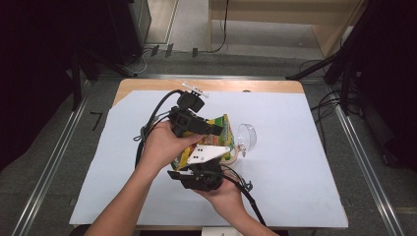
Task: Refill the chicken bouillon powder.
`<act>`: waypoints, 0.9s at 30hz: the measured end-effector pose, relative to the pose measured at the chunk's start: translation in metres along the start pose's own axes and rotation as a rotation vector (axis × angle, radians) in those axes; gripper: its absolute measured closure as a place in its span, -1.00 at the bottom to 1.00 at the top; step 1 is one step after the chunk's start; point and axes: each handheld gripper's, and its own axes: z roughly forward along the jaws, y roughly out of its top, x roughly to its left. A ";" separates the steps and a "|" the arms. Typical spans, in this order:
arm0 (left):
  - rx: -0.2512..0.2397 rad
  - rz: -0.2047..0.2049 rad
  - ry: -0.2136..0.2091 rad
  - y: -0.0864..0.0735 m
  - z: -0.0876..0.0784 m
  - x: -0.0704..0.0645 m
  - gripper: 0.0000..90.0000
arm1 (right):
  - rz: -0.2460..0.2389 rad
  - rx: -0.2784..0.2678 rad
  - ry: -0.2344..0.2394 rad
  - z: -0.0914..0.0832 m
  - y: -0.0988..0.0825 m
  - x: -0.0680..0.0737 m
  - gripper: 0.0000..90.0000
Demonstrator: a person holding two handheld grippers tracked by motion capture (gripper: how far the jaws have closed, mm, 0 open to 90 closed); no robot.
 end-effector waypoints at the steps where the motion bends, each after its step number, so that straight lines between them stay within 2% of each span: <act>1: -0.001 0.001 -0.001 0.000 0.000 0.000 0.52 | 0.000 -0.001 0.000 0.000 0.000 0.000 0.59; 16: -0.002 0.003 0.000 0.000 0.003 0.000 0.53 | 0.006 0.002 -0.005 0.001 -0.002 -0.001 0.59; 20: -0.002 0.007 0.005 -0.001 0.003 -0.002 0.53 | -0.006 -0.008 -0.010 0.001 -0.004 -0.003 0.59; 27: -0.003 0.011 0.008 0.002 0.001 -0.001 0.54 | 0.005 -0.010 0.001 -0.001 -0.001 -0.002 0.59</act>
